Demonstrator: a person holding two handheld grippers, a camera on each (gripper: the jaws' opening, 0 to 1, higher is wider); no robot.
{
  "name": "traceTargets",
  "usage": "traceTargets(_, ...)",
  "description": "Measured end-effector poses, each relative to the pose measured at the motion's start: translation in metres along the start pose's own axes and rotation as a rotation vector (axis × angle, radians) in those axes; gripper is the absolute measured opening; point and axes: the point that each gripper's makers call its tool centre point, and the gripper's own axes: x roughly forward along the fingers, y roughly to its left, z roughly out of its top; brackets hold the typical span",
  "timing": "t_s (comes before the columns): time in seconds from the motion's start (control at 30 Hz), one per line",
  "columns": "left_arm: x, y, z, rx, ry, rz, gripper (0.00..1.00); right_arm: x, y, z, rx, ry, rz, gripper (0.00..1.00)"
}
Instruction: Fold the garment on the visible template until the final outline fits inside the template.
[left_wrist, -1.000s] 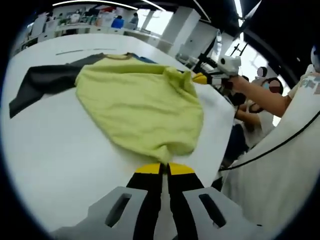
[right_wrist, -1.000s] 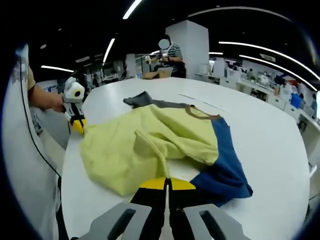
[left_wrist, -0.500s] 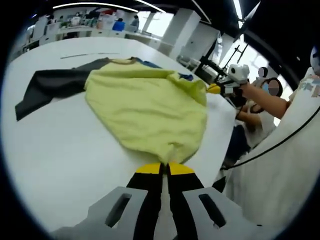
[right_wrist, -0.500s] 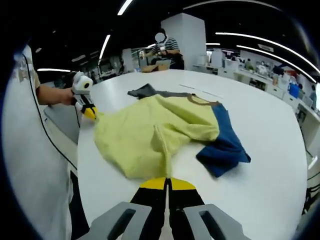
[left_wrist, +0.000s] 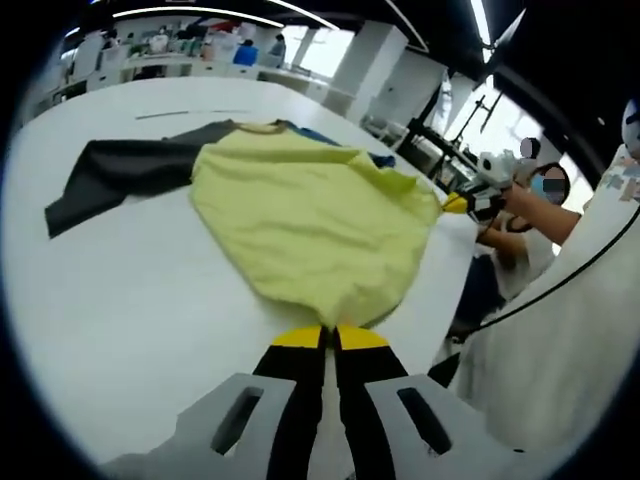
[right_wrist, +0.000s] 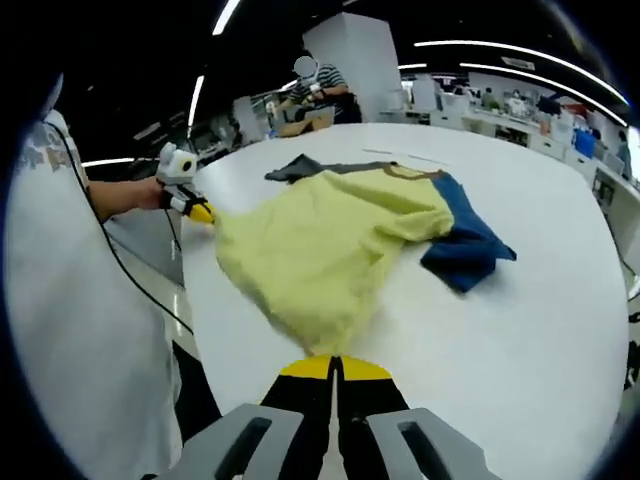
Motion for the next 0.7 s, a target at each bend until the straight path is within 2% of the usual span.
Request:
traceTargets(0.17, -0.008, 0.001, 0.004, -0.012, -0.014, -0.002, 0.0, -0.008, 0.012, -0.001, 0.039, -0.004, 0.033, 0.0)
traceTargets(0.33, -0.011, 0.003, 0.0, -0.015, -0.006, 0.003, 0.0, -0.005, 0.031, -0.014, 0.05, 0.038, 0.087, 0.0)
traceTargets(0.47, -0.015, 0.009, -0.01, -0.038, 0.009, 0.014, 0.0, 0.001, 0.046, -0.029, 0.054, 0.079, 0.128, 0.0)
traceTargets(0.7, -0.015, 0.014, -0.028, -0.073, 0.039, 0.021, 0.0, 0.005, 0.05, -0.04, 0.09, 0.095, 0.15, 0.0)
